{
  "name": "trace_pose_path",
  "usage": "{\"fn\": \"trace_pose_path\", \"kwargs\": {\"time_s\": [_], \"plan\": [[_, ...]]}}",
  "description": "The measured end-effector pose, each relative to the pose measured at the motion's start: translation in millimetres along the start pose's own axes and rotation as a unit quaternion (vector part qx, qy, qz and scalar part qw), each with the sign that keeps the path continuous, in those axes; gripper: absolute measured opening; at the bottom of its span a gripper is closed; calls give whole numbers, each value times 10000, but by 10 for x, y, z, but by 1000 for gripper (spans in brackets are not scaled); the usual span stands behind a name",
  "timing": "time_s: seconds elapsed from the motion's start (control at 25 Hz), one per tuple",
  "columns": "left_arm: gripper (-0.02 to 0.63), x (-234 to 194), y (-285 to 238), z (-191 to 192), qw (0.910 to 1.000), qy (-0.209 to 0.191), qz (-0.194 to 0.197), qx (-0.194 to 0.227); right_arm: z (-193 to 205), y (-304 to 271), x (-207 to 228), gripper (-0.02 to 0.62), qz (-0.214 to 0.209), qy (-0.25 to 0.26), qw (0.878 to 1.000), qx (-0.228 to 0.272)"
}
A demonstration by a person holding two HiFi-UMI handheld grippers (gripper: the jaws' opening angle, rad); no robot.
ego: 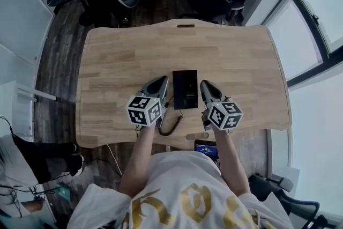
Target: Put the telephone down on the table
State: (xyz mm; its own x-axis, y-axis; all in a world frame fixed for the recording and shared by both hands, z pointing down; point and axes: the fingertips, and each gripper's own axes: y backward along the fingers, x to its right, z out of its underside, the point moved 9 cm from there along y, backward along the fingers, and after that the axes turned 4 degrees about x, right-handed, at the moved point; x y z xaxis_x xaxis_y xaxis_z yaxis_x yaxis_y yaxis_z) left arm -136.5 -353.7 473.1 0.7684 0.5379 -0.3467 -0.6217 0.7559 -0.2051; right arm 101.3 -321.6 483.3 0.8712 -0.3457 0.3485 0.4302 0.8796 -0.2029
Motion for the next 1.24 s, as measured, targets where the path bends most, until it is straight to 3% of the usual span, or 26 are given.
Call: {"fn": "trace_pose_path", "kwargs": {"time_s": [0.32,1.24], "plan": [[9,196,218,14,9997,-224,32,75,7,247,-159,12,58,250,9996,90],[9,463,479,-49,9988,-356,118,303,-56,684,-329,12,223,464,9981,331]]}}
